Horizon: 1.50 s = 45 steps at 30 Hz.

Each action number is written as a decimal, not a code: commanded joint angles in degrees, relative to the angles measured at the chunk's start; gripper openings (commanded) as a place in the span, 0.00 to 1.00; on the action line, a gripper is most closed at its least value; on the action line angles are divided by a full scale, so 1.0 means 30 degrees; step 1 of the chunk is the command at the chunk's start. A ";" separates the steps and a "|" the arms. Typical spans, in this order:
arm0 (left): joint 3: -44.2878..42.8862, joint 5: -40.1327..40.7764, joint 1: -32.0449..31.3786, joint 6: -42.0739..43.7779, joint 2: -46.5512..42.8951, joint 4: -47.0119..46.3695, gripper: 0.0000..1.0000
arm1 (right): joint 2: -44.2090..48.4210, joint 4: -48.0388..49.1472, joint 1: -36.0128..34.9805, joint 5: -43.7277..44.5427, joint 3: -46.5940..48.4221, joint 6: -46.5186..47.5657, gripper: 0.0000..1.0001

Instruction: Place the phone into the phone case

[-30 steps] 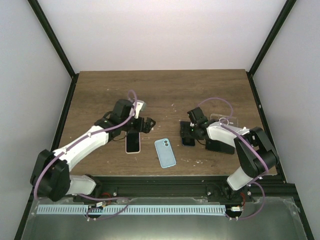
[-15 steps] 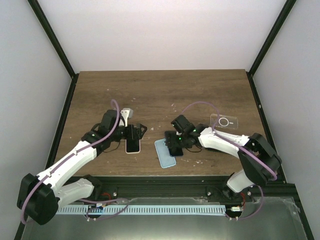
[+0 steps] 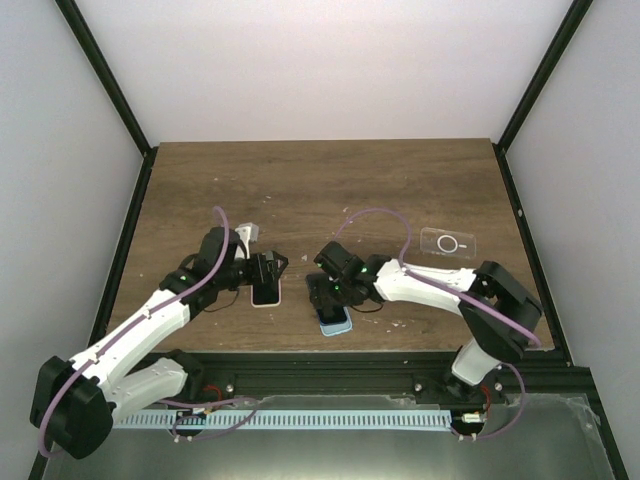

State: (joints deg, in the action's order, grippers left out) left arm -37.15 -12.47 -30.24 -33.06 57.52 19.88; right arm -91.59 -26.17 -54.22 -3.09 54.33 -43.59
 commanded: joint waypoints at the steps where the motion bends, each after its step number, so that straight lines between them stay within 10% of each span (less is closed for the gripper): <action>1: -0.0461 -0.0079 0.0097 -0.1600 0.0162 0.0463 0.84 | -0.0539 0.0718 -0.0559 0.0195 0.0645 -0.0411 0.68; 29: 0.0082 -0.1679 0.0108 -0.1489 0.0595 -0.0037 0.77 | -0.1088 -0.0227 -0.1029 0.2589 -0.0020 -0.0983 0.70; 45: 0.0057 -0.2532 0.0090 -0.1479 0.1534 -0.0291 0.70 | 0.0364 -0.1399 -0.1026 0.3067 0.0317 -0.0420 1.00</action>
State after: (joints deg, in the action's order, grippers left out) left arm -37.15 -18.63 -30.24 -37.52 61.76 19.62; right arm -94.19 -28.42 -56.88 4.56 53.98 -44.80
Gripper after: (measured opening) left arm 0.708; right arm 0.991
